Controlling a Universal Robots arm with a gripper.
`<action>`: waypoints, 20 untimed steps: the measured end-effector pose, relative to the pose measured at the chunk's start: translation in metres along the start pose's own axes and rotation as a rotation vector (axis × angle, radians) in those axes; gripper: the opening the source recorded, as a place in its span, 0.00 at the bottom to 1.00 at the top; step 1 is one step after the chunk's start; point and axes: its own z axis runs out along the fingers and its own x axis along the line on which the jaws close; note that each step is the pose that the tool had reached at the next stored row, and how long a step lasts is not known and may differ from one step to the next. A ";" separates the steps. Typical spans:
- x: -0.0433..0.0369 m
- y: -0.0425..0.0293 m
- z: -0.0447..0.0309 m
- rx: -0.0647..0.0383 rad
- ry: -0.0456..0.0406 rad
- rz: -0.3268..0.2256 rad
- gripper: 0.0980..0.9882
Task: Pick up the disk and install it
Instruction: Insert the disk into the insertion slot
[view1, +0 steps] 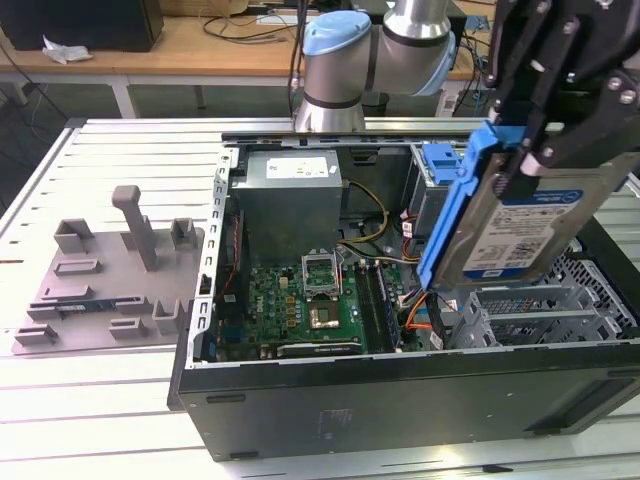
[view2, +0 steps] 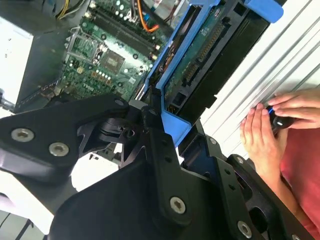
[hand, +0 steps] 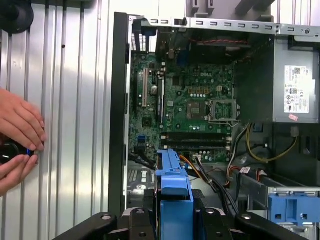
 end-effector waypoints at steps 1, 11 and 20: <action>0.0006 -0.0034 -0.0001 0.000 0.0000 0.000 0.30; 0.0071 -0.0444 -0.0011 0.000 0.0000 0.000 0.30; 0.0071 -0.0638 0.0008 0.000 0.0004 0.000 0.30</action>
